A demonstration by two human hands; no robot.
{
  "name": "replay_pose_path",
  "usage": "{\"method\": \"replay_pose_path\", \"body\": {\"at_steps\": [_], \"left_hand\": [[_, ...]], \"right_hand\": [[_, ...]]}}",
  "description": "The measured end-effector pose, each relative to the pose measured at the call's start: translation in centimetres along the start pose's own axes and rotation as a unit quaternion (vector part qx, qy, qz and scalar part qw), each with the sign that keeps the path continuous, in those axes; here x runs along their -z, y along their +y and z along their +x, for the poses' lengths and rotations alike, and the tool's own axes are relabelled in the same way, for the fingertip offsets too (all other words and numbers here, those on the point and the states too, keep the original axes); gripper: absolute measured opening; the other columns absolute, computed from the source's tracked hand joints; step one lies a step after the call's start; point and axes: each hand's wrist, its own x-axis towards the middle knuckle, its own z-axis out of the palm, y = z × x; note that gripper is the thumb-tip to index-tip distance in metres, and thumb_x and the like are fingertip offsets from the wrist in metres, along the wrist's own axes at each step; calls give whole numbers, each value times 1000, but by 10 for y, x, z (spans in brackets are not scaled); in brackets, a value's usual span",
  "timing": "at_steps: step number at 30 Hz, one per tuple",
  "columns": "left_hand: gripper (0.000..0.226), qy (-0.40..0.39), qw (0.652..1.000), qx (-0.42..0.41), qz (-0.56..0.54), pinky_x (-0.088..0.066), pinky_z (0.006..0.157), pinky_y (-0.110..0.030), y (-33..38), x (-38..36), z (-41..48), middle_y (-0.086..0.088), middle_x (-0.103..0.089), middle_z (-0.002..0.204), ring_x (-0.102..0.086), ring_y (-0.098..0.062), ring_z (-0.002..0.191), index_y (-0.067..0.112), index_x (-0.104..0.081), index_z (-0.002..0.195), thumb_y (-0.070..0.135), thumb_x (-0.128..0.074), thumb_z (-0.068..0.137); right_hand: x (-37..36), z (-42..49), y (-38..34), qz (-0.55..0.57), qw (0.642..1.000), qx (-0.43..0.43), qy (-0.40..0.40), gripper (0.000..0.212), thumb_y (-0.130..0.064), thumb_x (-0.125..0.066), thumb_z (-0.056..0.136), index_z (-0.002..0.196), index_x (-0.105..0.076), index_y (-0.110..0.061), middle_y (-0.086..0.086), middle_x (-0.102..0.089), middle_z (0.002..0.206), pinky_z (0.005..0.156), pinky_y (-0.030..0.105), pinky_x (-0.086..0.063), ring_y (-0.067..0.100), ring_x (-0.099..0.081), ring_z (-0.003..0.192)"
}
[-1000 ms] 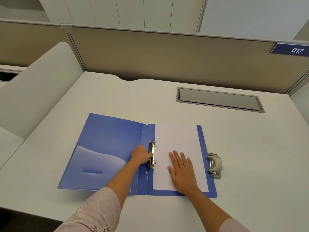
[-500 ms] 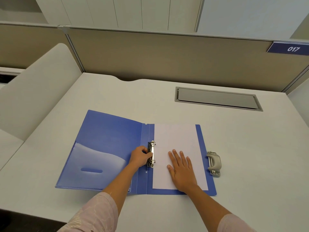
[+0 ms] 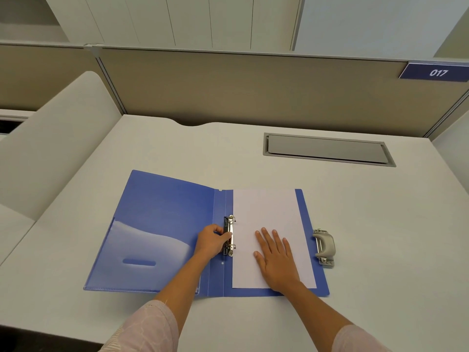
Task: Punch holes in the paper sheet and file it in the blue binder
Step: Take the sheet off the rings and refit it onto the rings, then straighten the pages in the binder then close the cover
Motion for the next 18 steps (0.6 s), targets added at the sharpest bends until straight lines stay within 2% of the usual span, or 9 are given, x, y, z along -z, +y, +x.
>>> {"method": "replay_pose_path", "body": {"at_steps": [3, 6, 8, 11, 13, 16, 18], "left_hand": [[16, 4, 1000, -9, 23, -59, 72, -39, -1, 0, -1, -5, -66, 81, -67, -23, 76, 21, -58, 78, 26, -72, 83], [15, 14, 998, -19, 54, -52, 60, -25, 0, 0, -2, -1, -63, 77, -61, -15, 67, 19, -58, 83, 27, -70, 85], [15, 26, 996, -31, 78, -49, 61, -22, -2, 1, -2, 1, -61, 75, -58, -14, 69, 17, -58, 89, 26, -69, 85], [24, 69, 990, -72, 102, -50, 74, -30, -3, 0, -4, -2, -58, 98, -56, -17, 83, 16, -56, 103, 24, -69, 84], [26, 103, 979, -127, 123, -46, 76, -28, -2, -4, -11, -2, -52, 110, -53, -17, 92, 16, -56, 110, 22, -66, 86], [24, 117, 944, -238, 197, -45, 74, -26, 4, -14, -26, 1, -52, 116, -50, -18, 104, 18, -57, 113, 22, -62, 90], [26, 80, 920, -297, 243, -45, 84, -25, 3, -26, -35, 2, -51, 126, -49, -17, 113, 22, -58, 117, 28, -58, 92]], "right_hand": [[2, 0, 0, 6, 1000, -1, -1, 69, -62, 13, 85, 148, 10, -35, -13, 13, 157, 117, 33, 14, 16, 12, 147], [8, 1, 2, 27, 1000, 2, -15, 73, -64, 10, 81, 148, 11, -34, -14, 13, 157, 117, 32, 13, 13, 14, 146], [11, 1, 4, 44, 999, -3, -7, 75, -65, 5, 82, 150, 7, -33, -14, 9, 158, 117, 31, 12, 12, 12, 147], [15, -5, 11, 78, 996, -40, 13, 82, -70, 1, 81, 152, 0, -29, -13, 3, 159, 118, 32, 9, 13, 8, 147], [17, -10, 17, 81, 994, -74, 18, 88, -75, 1, 78, 152, 1, -26, -11, 2, 160, 118, 33, 7, 14, 7, 148], [24, -18, 22, 95, 986, -133, 30, 85, -72, -24, 87, 152, -2, -22, -6, -5, 160, 119, 36, 1, 17, 2, 148], [27, -25, 22, 119, 978, -166, 41, 82, -60, -40, 90, 152, -5, -19, -4, -7, 160, 120, 38, -5, 19, -2, 148]]}}
